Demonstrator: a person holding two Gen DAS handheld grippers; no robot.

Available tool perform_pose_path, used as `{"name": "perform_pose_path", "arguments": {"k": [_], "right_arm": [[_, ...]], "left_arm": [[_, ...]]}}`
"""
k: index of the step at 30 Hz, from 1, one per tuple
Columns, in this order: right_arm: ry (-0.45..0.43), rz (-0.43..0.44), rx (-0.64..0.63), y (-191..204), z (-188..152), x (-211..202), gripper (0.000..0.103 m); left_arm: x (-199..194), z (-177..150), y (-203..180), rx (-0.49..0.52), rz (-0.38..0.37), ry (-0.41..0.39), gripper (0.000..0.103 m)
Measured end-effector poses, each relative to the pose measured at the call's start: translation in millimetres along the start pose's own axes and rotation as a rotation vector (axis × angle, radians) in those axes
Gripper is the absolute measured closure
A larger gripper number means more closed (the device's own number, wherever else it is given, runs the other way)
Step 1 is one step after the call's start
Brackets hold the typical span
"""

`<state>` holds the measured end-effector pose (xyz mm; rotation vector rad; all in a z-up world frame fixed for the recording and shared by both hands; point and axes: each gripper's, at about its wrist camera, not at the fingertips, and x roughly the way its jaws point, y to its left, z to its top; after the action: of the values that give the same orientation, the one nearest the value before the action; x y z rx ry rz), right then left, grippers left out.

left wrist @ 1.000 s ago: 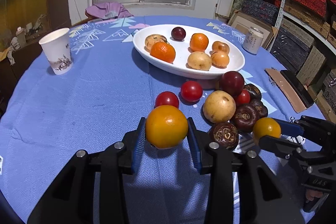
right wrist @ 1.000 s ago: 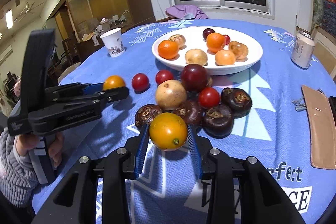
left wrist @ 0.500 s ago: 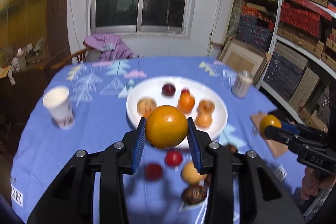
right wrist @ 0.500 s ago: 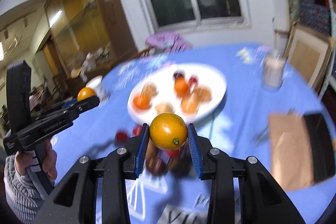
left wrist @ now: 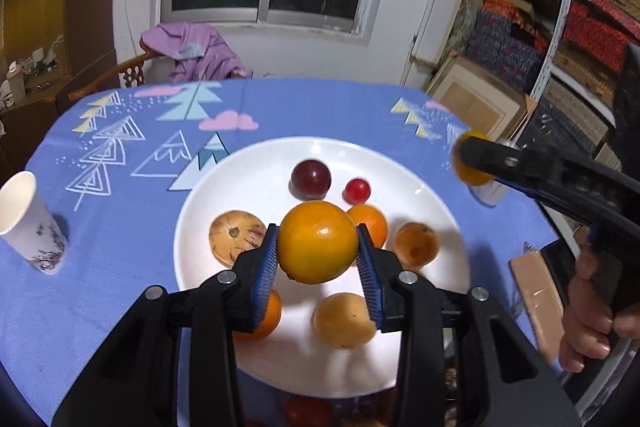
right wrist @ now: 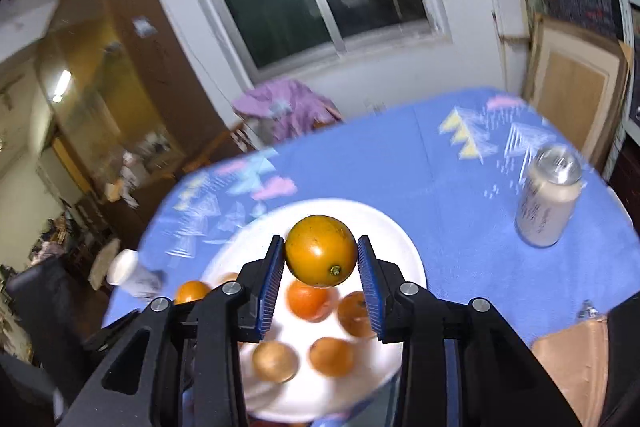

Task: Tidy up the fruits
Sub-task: 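Carry both fruits over the white plate and open both tools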

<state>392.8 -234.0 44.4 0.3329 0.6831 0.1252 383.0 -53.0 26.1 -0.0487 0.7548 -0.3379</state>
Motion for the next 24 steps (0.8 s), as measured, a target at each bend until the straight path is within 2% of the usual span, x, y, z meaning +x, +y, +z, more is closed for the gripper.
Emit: {"name": "perform_pose_path", "arguments": {"k": [4,8,17,24], "right_arm": [[0.056,-0.024,0.005,-9.0,-8.2,34.9,0.065],[0.081,-0.025,0.027,-18.1,-14.2,49.1,0.065],[0.132,-0.032,0.047,-26.8,-18.8,71.9,0.065],[0.117,-0.027,0.046,-25.5,-17.2,66.9,0.064]], "left_arm": [[23.2,-6.4,4.7,-0.003,-0.014,0.052,0.066],[36.5,-10.6,5.3,0.012,-0.018,0.083,0.066],[41.5,-13.3,0.4,0.049,0.000,0.083,0.065],[34.4,-13.6,-2.6,0.056,-0.004,0.056,0.045]]}}
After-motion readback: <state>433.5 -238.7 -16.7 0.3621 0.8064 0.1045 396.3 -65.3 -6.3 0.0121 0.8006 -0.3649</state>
